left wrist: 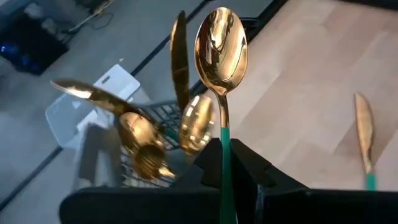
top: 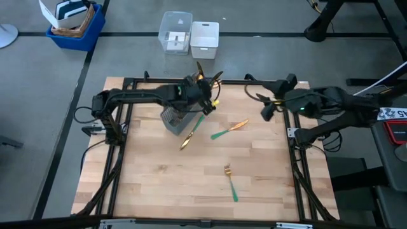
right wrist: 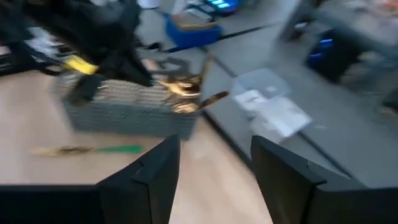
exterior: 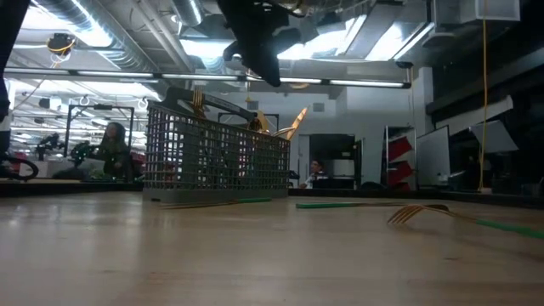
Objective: Sort silverware
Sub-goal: Put the green-gold spoon into the silverware basket
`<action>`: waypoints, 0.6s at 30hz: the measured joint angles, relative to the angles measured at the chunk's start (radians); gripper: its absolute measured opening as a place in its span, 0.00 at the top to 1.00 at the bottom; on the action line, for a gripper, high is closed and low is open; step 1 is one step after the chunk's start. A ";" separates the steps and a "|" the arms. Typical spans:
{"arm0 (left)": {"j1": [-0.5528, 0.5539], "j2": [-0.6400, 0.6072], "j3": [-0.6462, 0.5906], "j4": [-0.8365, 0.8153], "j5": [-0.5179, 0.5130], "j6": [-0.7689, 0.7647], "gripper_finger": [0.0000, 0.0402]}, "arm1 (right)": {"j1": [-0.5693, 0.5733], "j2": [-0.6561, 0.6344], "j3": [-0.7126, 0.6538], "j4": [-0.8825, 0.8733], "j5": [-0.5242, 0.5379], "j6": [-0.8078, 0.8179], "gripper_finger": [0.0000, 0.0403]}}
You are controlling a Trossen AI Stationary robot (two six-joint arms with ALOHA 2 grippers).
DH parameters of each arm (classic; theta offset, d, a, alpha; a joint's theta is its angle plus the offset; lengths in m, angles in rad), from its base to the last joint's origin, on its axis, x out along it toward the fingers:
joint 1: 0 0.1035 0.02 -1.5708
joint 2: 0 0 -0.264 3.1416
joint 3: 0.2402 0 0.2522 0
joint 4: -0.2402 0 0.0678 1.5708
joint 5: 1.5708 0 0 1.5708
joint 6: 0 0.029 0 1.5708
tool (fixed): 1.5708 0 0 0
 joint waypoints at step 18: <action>0.301 -0.080 0.000 -0.057 0.723 0.289 0.99 | -0.431 0.124 -0.348 0.718 -0.504 -0.095 0.50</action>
